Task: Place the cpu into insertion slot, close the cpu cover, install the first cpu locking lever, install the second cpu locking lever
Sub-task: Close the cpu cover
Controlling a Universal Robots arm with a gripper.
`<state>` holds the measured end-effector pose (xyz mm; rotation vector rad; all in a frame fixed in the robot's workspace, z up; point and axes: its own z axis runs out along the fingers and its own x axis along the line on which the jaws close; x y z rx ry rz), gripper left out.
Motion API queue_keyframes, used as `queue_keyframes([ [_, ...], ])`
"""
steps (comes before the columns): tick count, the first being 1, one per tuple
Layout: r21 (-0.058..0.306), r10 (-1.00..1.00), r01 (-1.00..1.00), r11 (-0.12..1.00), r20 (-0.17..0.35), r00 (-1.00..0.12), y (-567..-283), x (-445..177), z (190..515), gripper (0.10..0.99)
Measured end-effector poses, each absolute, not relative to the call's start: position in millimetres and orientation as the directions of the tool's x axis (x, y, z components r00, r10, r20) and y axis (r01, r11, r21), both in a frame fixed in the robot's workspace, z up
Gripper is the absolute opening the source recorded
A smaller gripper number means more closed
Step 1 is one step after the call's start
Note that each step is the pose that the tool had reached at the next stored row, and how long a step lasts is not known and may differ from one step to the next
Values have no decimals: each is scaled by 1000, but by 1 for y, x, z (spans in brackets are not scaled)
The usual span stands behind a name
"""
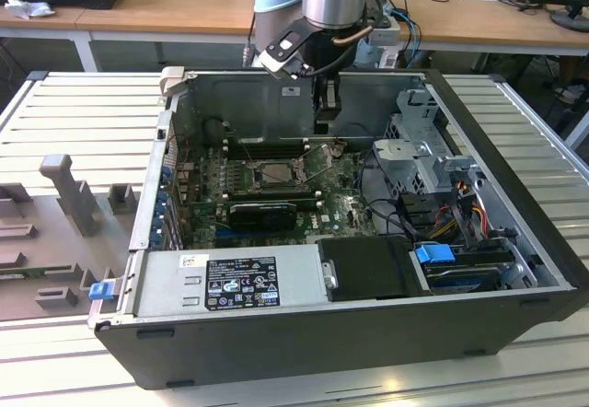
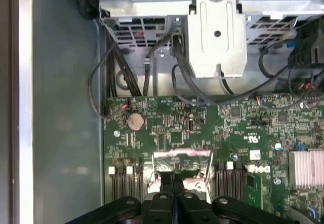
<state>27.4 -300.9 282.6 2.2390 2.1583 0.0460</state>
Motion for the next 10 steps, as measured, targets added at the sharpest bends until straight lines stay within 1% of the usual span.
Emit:
queue_keyframes([
  [10,40,999,999,-37,-1,37,-301,52,281,106],
])
